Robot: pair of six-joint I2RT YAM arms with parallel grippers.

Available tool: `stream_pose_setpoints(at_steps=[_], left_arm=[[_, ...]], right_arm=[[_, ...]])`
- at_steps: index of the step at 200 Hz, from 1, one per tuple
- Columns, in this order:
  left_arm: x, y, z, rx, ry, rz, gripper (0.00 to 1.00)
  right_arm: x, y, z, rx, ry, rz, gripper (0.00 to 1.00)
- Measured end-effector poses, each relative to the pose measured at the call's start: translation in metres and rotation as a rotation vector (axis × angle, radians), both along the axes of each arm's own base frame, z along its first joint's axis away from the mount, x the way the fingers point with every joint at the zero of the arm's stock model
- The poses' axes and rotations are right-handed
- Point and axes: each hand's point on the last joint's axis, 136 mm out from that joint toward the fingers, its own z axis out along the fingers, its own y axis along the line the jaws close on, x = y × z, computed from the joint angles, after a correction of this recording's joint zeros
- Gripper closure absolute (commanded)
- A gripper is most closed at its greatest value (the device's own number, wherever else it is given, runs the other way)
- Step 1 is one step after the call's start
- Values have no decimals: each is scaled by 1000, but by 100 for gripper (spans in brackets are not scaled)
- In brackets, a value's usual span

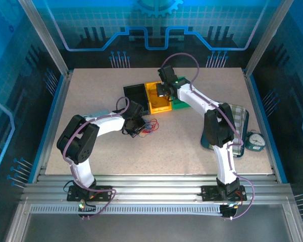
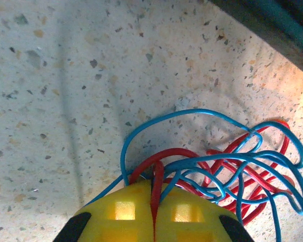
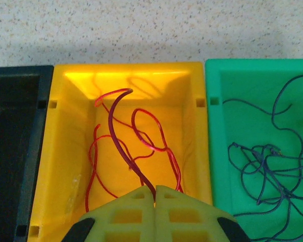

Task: Untangle the cables

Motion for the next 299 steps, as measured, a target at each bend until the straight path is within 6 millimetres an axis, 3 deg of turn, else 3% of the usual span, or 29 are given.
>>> stream_pose_setpoints(at_steps=[71,111,170,202,236,268,299], left_arm=[[0,0,0,6,-5,-17,100],[0,0,0,5,-6,-17,100],[0,-1,0,2,-5,-18,100],[0,-1,0,2,-5,-18,100],[0,-1,0,1,-6,-19,100],[0,-2,0,0,-7,-25,100],[1,-3,1,-3,-15,-29,100]], right_arm=[[-21,3,-45,-35,150,30,100],[-29,9,-49,-24,180,39,100],[-28,10,-47,-6,175,18,68],[-26,10,-30,18,144,9,59],[-24,7,10,72,54,5,51],[-30,-3,42,107,-13,1,50],[-48,-13,52,118,-31,18,52]])
